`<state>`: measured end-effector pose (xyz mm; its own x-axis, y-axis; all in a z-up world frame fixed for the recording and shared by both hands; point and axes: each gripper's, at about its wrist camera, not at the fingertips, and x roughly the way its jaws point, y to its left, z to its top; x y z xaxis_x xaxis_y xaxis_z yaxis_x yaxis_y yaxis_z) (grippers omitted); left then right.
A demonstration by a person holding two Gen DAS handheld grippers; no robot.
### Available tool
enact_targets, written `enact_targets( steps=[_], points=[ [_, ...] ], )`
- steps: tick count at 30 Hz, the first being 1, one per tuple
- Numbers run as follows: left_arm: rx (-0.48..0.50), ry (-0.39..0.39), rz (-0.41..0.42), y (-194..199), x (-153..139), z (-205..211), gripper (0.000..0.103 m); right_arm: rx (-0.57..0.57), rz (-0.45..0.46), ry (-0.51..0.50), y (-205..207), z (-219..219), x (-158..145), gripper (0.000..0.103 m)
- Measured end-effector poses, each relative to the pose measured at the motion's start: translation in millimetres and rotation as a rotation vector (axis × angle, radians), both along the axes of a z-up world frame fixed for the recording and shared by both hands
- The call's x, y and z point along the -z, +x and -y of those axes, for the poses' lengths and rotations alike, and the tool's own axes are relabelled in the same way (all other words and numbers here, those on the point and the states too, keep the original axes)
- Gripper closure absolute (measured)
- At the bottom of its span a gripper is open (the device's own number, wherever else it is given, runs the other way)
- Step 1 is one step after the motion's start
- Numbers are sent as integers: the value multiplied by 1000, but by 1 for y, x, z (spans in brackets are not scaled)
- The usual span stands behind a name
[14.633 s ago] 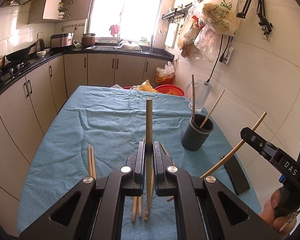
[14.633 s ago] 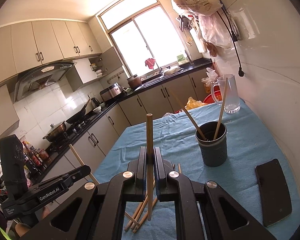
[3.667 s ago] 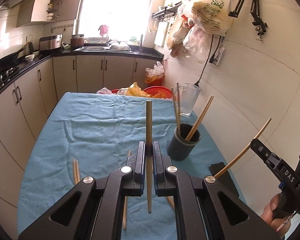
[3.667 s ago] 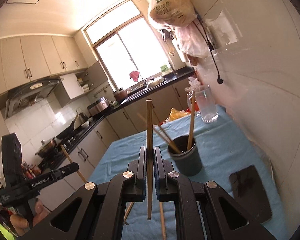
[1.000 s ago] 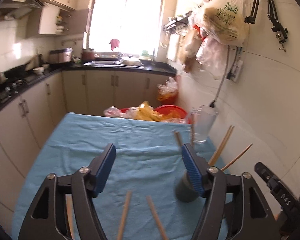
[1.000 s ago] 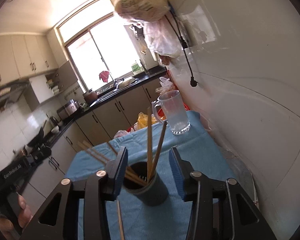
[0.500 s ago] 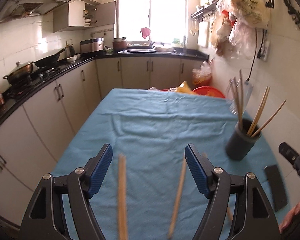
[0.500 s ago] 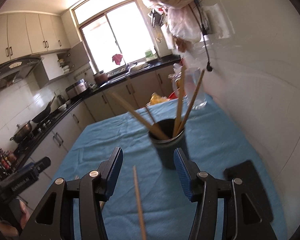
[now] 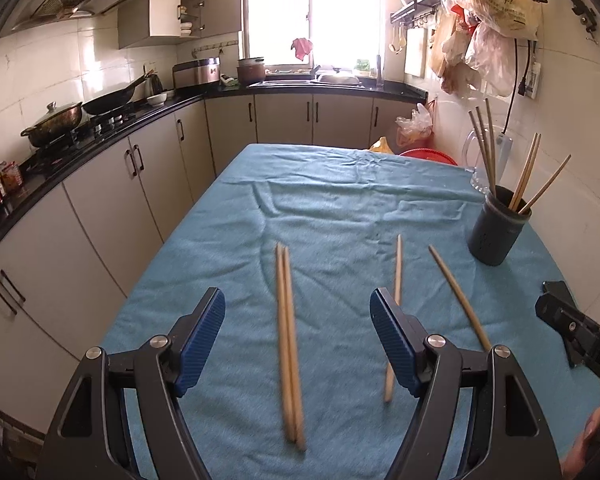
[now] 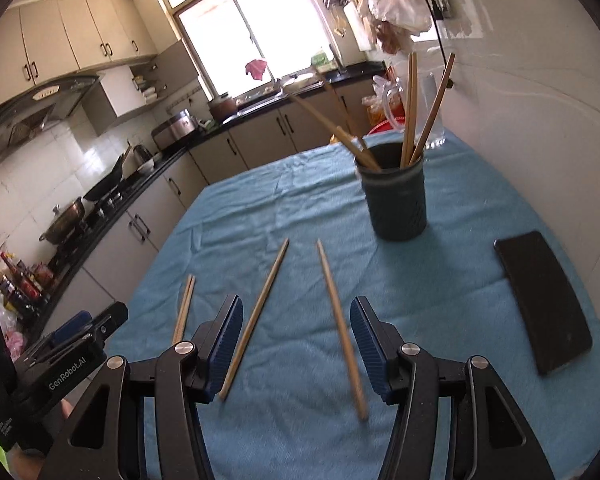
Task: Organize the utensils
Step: 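Move both open tools back over the remaining chopsticks on the towel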
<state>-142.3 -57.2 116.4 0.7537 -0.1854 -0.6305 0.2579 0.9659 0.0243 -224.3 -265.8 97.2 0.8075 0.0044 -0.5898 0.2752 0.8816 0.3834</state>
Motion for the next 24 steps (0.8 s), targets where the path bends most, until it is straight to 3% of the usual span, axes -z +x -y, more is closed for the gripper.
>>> enact_targets(
  steps=[4,16,24],
  points=[
    [-19,-1,-11,-2,2,-10,29,-37,-37,-3,0,-13,3,43],
    [-57,-31,-39,2,7,-40,29,-153,-25,-9,5,-42,-8,43],
    [-100,-88,-141,27,22,-76,29,-213,-82,45,29,-43,-4,57]
  ],
)
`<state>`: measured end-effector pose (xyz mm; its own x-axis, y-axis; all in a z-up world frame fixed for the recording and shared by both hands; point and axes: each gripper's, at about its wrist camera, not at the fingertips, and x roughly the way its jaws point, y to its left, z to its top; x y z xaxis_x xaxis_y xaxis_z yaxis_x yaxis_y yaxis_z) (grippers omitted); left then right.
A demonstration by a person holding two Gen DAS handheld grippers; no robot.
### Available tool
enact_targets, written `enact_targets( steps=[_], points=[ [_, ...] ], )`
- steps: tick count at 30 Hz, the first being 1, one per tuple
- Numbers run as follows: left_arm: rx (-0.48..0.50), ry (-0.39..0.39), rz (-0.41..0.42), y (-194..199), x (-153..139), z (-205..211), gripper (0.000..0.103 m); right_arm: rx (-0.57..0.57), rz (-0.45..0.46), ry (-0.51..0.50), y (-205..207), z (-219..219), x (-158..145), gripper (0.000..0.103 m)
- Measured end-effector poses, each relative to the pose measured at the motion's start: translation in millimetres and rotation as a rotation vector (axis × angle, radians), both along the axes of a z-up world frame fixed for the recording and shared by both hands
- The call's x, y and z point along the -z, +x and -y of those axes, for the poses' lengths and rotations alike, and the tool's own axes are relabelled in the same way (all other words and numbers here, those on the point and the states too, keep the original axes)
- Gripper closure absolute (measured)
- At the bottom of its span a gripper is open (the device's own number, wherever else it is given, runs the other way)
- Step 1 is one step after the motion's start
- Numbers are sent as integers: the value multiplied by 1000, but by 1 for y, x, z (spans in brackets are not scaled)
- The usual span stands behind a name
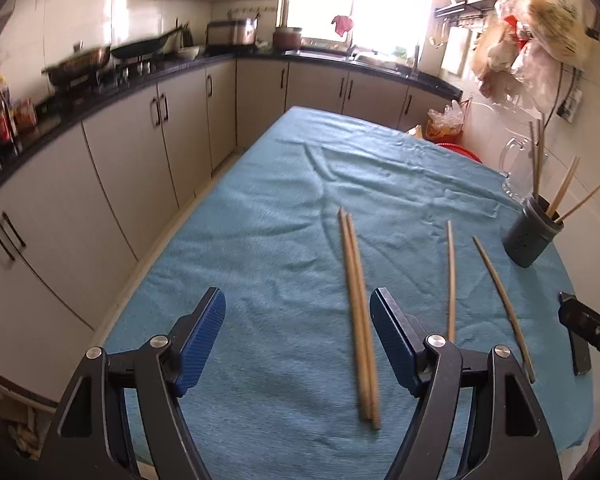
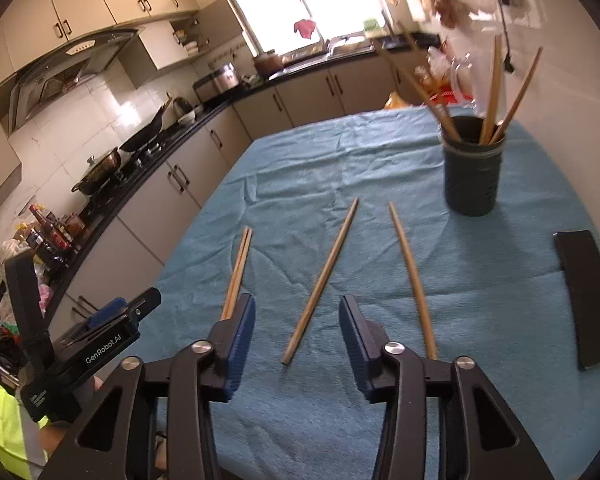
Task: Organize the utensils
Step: 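Move both open tools back over the remaining chopsticks on the towel, then close the right tool on a single chopstick while the left tool lowers onto a pair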
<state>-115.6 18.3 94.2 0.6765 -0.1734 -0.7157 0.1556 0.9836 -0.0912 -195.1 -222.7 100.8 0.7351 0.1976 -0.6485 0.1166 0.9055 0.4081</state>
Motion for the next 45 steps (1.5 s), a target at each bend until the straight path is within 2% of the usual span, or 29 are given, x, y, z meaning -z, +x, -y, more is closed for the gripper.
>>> enact_targets(
  steps=[3,6,8,9,12,16,19,21,29,34,40,45],
  points=[
    [0,-34,-37,11,5,-9,35,-11,-41,38,19,4,7,62],
    [64,-91,-130,29,15,-8,44,-8,-94,74,43,9,18,65],
    [74,-102,-173,39,21,-4,59,-15,-142,87,65,11,28,69],
    [78,-101,-187,43,23,-3,60,-10,-159,94,74,13,32,71],
    [76,-102,-186,47,27,-1,61,-3,-222,100,104,17,47,77],
    [71,-114,-200,55,31,-4,61,16,-295,78,138,22,70,78],
    [59,-123,-206,63,32,-13,61,17,-333,25,159,17,84,82],
    [46,-118,-204,66,32,-19,61,13,-359,32,168,12,94,82],
    [19,-136,-182,70,31,-29,61,23,-312,61,159,9,85,82],
    [10,-127,-199,74,30,-24,61,17,-270,63,150,12,71,82],
    [28,-109,-213,73,27,-14,61,45,-294,37,166,24,74,82],
    [38,-89,-219,75,26,-11,61,39,-353,8,191,26,89,82]
  ],
)
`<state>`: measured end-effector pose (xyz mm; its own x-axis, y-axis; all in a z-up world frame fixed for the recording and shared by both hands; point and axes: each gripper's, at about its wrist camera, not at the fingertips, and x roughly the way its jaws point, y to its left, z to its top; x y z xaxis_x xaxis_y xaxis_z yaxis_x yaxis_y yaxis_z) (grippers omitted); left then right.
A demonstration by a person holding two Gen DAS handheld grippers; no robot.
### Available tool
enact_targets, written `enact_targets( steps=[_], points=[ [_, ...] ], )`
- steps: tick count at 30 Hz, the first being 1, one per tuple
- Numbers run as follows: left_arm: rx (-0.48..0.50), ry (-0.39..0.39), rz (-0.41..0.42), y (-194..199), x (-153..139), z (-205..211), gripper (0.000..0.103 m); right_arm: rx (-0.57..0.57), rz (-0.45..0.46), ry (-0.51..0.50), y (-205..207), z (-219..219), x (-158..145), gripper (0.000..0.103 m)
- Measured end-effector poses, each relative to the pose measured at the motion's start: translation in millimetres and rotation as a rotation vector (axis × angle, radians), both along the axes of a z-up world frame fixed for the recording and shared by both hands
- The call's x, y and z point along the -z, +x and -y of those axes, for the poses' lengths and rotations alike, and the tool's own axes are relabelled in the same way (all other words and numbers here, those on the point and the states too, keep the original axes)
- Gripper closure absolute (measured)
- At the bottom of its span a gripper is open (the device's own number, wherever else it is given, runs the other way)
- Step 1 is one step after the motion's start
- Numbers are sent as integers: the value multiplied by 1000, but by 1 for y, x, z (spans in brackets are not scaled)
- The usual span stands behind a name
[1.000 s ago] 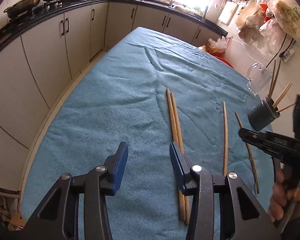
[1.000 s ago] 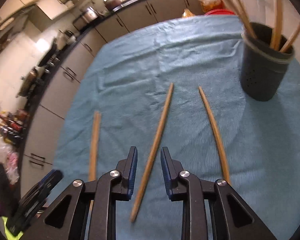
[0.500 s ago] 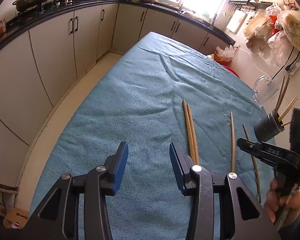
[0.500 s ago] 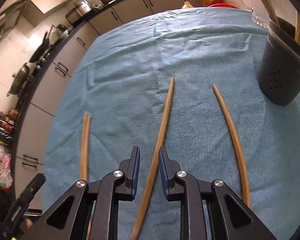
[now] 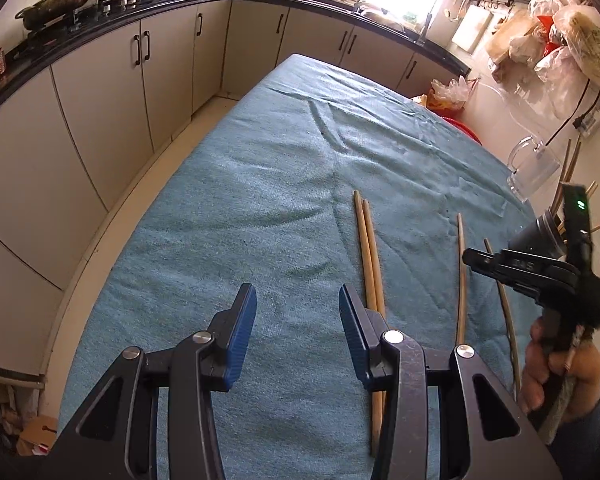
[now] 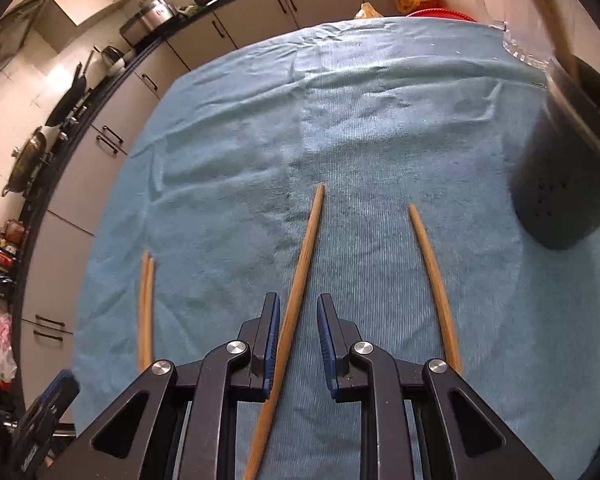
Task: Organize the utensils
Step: 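Close the right tool on a single chopstick while the left tool lowers onto a pair, then close the left tool on a chopstick while the right tool holds its own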
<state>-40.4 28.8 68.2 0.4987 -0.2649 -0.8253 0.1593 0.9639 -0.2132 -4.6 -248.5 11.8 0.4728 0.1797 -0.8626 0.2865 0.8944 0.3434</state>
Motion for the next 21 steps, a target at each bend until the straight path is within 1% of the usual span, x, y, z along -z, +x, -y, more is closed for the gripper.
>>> enact_targets(
  steps=[1,4,5,8,11,12,14,16,19,21],
  points=[
    [2,3,-4,1,0,0,61,-6,-15,-21,5,-2,3,82],
    [15,5,-14,7,0,4,61,-23,-16,-48,12,-9,3,83],
    [24,2,-23,10,1,6,61,-39,-13,-64,13,-14,1,93],
    [55,-4,-57,23,7,18,61,-84,-2,-50,11,-25,0,96],
    [83,7,-90,35,15,34,62,-88,33,-2,1,-23,-5,96],
    [97,7,-100,39,18,40,64,-87,50,-4,-3,-22,-7,96],
    [106,19,-129,49,26,53,79,-83,83,6,-13,-19,-13,96],
    [109,37,-142,56,31,63,84,-80,101,22,-23,-15,-19,96],
    [110,64,-152,61,37,74,84,-83,126,36,-33,-11,-28,96],
    [113,82,-145,63,38,80,85,-83,140,42,-37,-13,-31,95]
  ],
)
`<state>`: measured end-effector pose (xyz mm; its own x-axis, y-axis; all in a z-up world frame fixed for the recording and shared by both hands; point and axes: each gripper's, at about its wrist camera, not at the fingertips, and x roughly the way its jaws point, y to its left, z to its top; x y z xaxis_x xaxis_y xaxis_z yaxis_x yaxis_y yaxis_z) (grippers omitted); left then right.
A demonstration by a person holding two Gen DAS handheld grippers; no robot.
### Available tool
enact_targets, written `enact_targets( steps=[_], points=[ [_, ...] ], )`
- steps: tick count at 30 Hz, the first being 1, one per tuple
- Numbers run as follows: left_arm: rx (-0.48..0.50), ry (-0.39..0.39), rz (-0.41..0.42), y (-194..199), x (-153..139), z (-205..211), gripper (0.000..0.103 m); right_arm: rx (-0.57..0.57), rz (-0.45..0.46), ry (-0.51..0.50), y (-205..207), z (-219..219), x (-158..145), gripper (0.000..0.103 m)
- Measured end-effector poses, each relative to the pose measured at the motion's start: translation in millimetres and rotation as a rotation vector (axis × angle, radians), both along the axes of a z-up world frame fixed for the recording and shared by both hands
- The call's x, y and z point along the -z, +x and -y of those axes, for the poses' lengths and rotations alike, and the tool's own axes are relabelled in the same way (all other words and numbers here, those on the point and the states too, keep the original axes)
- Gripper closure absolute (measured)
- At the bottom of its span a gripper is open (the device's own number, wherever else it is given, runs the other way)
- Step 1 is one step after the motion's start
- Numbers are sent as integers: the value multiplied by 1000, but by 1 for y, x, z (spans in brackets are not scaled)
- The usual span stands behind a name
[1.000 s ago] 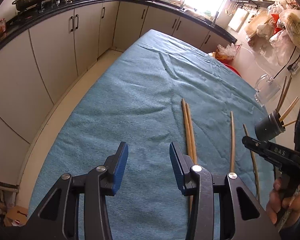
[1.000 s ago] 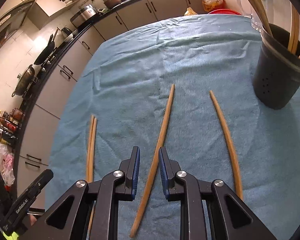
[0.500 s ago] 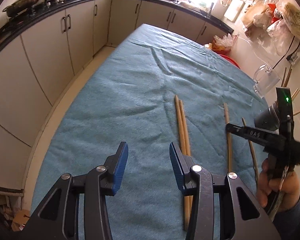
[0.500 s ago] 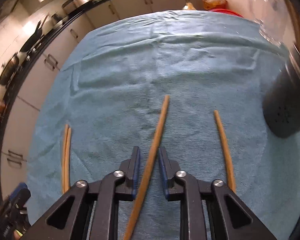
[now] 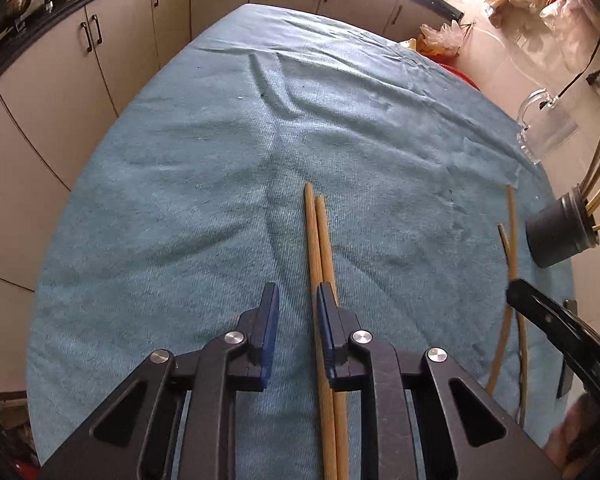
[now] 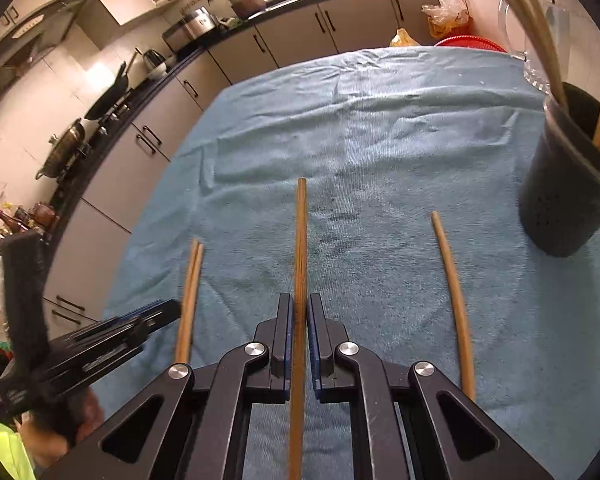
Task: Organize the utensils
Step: 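Close the left tool on a chopstick while the right tool holds its own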
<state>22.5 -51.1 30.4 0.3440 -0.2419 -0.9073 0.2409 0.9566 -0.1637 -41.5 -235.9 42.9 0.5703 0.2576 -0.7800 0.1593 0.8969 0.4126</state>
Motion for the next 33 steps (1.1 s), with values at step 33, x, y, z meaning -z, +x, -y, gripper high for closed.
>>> enact_targets(
  steps=[33],
  points=[
    [42,64,1,0,-3,24,85,38,22,23,-15,9,-4,95]
  ],
)
